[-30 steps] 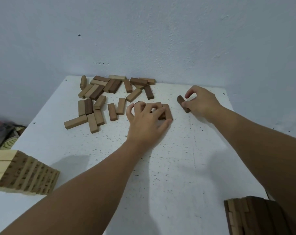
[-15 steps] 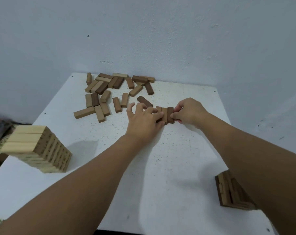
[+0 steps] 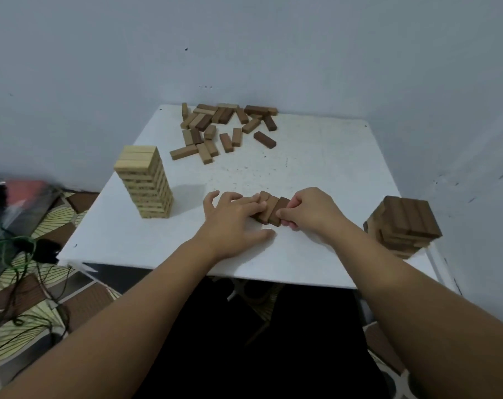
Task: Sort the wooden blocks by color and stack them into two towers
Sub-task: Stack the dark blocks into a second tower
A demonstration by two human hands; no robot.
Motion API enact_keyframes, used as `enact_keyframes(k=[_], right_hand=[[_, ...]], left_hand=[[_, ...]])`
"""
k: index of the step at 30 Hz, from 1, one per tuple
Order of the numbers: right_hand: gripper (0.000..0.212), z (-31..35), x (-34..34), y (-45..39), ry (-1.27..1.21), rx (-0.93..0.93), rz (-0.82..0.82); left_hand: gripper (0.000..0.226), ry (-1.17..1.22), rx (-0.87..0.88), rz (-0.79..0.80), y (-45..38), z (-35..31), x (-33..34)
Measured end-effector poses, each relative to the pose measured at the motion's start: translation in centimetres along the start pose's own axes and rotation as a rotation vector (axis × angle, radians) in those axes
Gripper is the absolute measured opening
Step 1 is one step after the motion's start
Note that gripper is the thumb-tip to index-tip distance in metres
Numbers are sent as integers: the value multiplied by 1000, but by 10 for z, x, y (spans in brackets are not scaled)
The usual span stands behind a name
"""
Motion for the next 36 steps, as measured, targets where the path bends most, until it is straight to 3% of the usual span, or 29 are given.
enact_keyframes(k=[6, 9, 12, 16, 21, 36], right_hand=[[17, -7, 13, 37, 28, -53, 48], [16, -2, 3, 41, 42, -118, -162], [11, 0, -1, 40, -174, -191, -267], [29, 1, 16, 35, -534, -216, -116], [55, -12, 43, 29, -716, -170, 41], [65, -27, 51, 24, -716, -240, 85]], left_hand=[[70, 161, -56, -45, 29, 0, 3], [60, 229, -68, -97, 29, -1, 7], [53, 273, -48, -57, 27, 2, 8], [59, 262, 4, -47, 32, 6, 8], [84, 302, -82, -77, 35, 0, 6], [87, 380, -147, -146, 37, 11, 10]])
Point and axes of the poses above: each hand's wrist, its own y-axis away from the middle knuckle, its own x-axis out of the palm, z = x × y, the point moved 4 cm from there along -y, towards the middle knuckle, and after that the axes turned 7 degrees about x, right-handed, at the moved point
